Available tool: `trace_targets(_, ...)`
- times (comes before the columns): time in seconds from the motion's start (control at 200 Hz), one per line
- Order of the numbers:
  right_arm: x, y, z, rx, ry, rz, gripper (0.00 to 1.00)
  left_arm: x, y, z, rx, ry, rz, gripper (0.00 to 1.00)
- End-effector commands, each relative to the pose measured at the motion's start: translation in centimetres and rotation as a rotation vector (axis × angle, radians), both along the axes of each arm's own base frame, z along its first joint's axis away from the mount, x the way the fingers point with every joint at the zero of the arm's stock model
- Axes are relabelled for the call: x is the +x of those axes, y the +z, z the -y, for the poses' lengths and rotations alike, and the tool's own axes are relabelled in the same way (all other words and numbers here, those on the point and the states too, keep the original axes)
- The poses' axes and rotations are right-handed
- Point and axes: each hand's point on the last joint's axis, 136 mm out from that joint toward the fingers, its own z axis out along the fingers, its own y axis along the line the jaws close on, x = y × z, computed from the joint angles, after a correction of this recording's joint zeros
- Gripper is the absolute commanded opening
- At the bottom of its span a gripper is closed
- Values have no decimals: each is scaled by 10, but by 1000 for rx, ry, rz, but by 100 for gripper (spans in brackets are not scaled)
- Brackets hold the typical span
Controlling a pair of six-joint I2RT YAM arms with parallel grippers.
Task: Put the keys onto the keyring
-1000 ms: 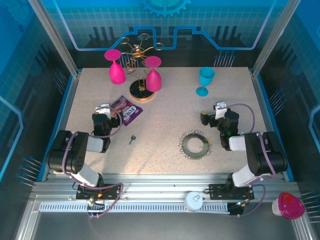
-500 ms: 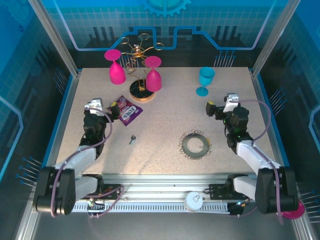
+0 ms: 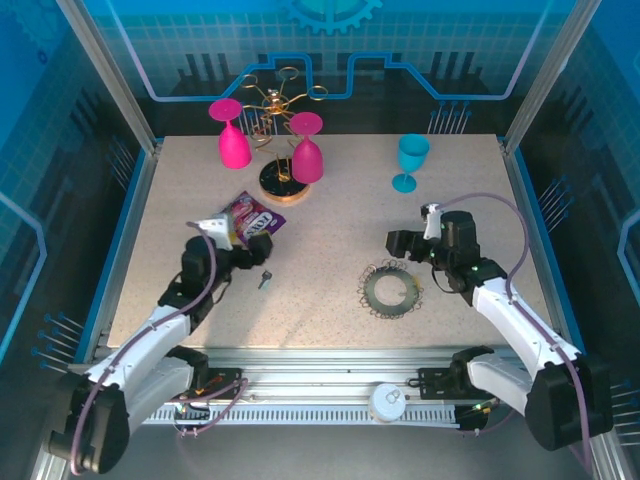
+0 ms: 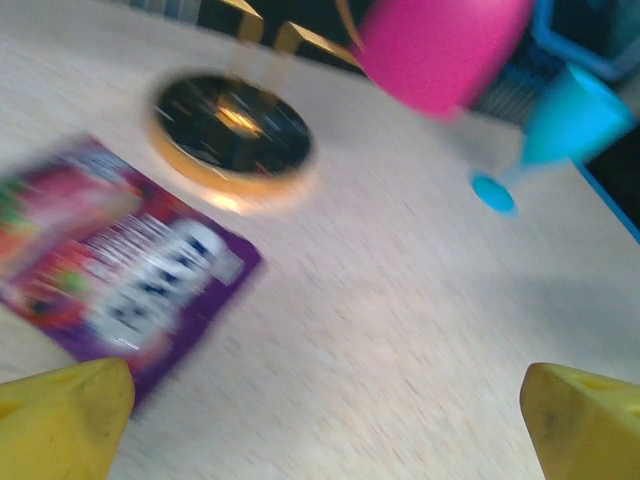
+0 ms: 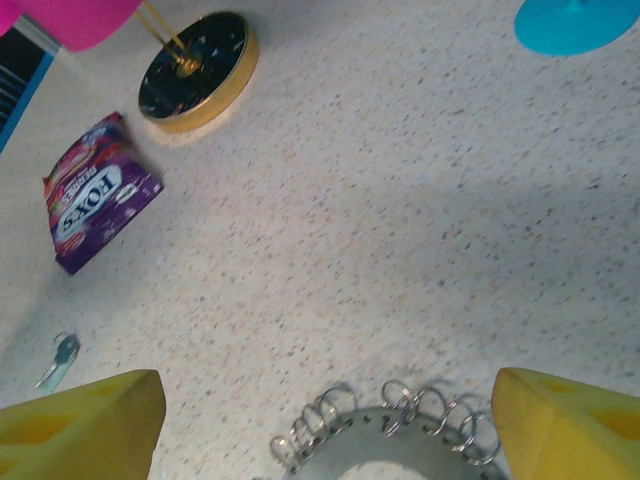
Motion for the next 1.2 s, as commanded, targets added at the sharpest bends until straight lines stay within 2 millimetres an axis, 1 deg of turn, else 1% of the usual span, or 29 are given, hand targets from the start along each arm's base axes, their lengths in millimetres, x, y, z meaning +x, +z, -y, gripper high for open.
trace_targets(0.0, -23, -23, 5, -41, -36, -176, 84, -22, -7, 41, 15, -139, -94, 98)
trace_targets(0.155, -34, -36, 14, -59, -82, -236, 83, -48, -26, 94, 50, -278, -188, 93)
trace_targets(0.23, -35, -37, 18, -63, -101, -230, 82, -57, -36, 122, 85, -355, -216, 91)
trace_targets(0.29, -36, -36, 18, -61, -105, -219, 82, -61, -44, 144, 126, -430, -228, 87)
trace_targets(0.355, -37, -34, 18, -59, -102, -210, 82, -62, -52, 166, 178, -508, -242, 82)
trace_targets(0.435, -38, -31, 18, -65, -91, -200, 82, -58, -58, 189, 222, -603, -240, 78)
trace_targets(0.595, -38, -25, 19, -69, -89, -175, 82, -48, -65, 227, 297, -782, -199, 67)
trace_targets(0.62, -38, -23, 19, -66, -87, -169, 82, -47, -68, 231, 308, -805, -205, 65)
trace_targets(0.675, -39, -20, 19, -58, -92, -159, 82, -45, -72, 238, 331, -844, -223, 58)
trace_targets(0.7, -39, -19, 19, -53, -92, -155, 82, -43, -73, 241, 343, -856, -231, 56)
trace_targets(0.831, -39, -14, 19, -35, -101, -138, 81, -45, -89, 246, 409, -931, -323, 47)
trace_targets(1.061, -41, -12, 19, -33, -101, -137, 81, -48, -104, 244, 393, -984, -427, 37)
trace_targets(1.196, -43, -14, 21, -37, -106, -140, 81, -48, -115, 245, 382, -994, -483, 35)
